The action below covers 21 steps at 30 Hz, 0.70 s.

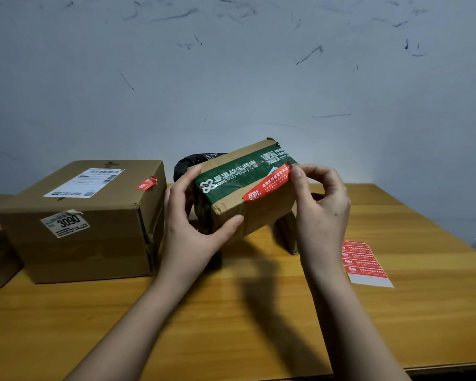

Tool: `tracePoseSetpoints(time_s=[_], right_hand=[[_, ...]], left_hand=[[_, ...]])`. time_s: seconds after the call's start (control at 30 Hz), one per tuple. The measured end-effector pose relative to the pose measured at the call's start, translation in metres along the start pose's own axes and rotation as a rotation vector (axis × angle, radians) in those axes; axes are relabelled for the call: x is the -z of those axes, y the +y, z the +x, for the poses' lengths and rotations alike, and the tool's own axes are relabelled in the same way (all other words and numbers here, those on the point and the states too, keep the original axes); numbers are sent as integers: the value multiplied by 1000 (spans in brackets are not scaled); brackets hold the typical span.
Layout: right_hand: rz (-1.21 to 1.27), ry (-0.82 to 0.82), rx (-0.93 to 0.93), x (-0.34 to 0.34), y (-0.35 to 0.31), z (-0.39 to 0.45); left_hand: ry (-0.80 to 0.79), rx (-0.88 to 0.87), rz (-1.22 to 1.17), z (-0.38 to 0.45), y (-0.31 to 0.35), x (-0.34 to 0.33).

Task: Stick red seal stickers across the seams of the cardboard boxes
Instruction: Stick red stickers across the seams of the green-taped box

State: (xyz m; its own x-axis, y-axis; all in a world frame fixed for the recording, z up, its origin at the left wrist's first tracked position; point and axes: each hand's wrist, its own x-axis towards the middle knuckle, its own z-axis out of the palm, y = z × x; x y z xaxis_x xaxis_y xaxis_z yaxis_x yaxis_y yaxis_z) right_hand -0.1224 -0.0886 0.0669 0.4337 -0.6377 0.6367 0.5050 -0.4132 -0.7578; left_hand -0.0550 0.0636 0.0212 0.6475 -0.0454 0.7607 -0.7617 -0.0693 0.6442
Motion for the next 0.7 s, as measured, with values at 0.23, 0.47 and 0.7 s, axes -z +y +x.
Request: tracePoseSetpoints(time_s=[0.23, 0.47, 0.7], right_hand=[[124, 7, 16, 3, -1, -5], [253, -12, 50, 3, -7, -6], [327, -35, 35, -1, -5, -7]], left_hand=[[-24, 69, -49, 0, 3, -2], [-66, 142, -115, 2, 7, -5], [-121, 226, -130, 3, 10, -5]])
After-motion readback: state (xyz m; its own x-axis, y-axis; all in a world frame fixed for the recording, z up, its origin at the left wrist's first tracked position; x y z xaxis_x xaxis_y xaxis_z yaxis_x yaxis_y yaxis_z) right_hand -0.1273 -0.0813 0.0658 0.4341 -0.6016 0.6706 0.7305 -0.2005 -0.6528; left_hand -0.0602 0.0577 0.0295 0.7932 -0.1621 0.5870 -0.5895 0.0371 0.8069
